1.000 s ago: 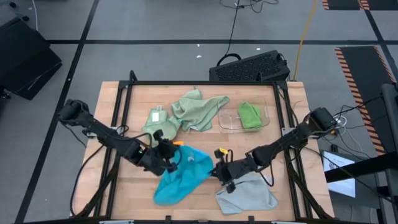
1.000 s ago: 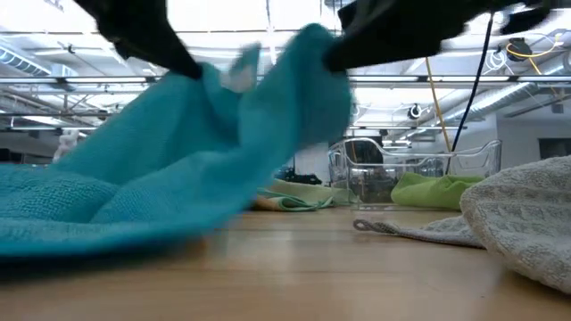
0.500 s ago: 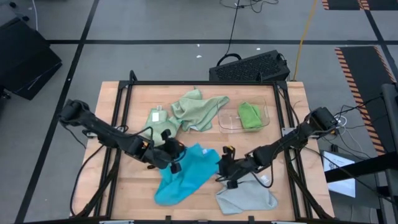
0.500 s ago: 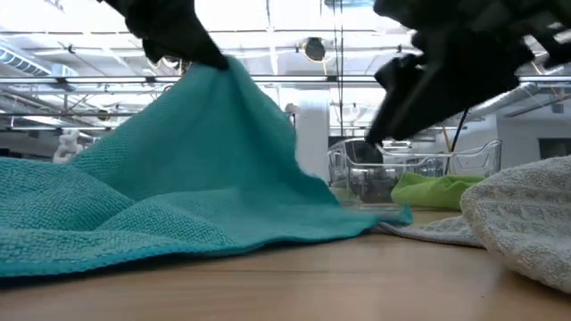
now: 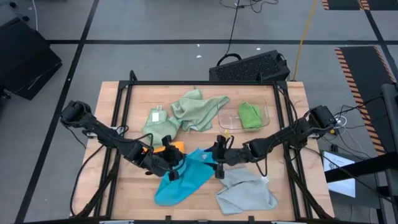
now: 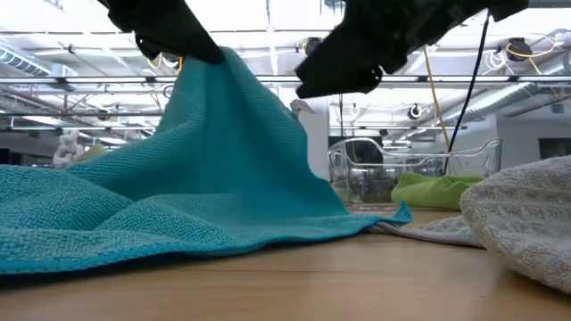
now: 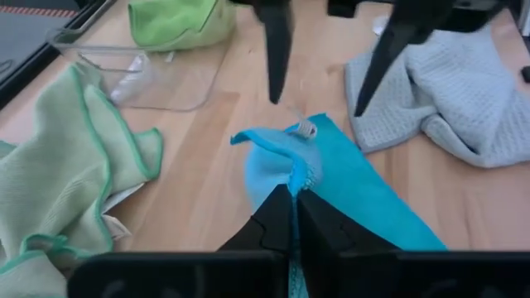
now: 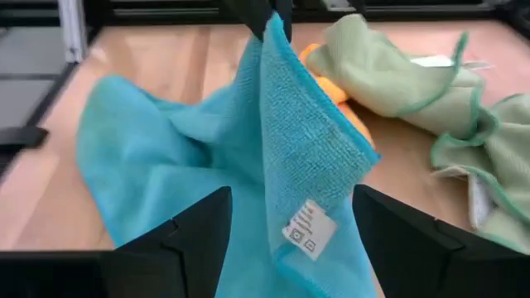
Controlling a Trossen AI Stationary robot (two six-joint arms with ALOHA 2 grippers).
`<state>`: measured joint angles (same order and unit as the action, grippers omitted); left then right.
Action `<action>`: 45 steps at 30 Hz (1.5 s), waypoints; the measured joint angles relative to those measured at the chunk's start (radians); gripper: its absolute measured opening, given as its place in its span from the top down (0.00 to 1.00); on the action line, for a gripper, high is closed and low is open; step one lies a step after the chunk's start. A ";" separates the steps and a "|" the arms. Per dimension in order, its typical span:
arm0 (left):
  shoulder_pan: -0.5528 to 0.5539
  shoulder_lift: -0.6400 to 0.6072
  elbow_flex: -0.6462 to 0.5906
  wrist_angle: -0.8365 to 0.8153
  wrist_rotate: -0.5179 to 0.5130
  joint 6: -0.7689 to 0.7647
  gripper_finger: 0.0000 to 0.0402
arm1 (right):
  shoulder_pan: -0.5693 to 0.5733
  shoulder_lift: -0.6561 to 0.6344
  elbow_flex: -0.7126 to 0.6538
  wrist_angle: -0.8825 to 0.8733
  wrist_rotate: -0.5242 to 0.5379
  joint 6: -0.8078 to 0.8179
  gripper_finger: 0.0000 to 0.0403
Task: Fold microfiber towels
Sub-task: Fold the blue microfiber cloth
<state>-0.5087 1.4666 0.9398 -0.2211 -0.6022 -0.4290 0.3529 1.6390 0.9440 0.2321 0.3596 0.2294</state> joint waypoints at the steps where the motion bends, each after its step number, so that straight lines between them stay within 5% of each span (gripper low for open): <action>1: -0.005 0.000 0.000 0.003 0.000 0.004 0.97 | -0.010 0.000 0.000 0.009 -0.015 0.012 0.39; 12: -0.019 0.000 0.000 0.011 -0.004 0.017 0.99 | -0.119 0.000 -0.082 0.221 -0.224 0.074 0.42; 19: -0.019 0.000 0.000 0.024 -0.003 0.040 0.97 | -0.167 0.003 -0.132 0.287 -0.248 0.055 0.44; 28: -0.019 0.000 0.000 0.066 -0.001 0.110 0.97 | -0.245 0.098 -0.132 0.482 -0.600 0.039 0.42; 33: -0.019 0.000 0.000 0.066 -0.001 0.113 0.99 | -0.241 0.109 -0.132 0.512 -0.650 0.002 0.57; 40: -0.014 0.025 0.000 0.069 0.000 0.099 0.96 | -0.239 0.087 -0.132 0.504 -0.648 -0.045 0.95; 45: -0.013 0.091 0.000 0.084 0.001 0.039 0.97 | -0.212 0.008 -0.131 0.375 -0.568 -0.066 0.97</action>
<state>-0.5220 1.5575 0.9398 -0.1370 -0.6008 -0.3897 0.1413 1.6469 0.8127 0.6071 -0.2079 0.1630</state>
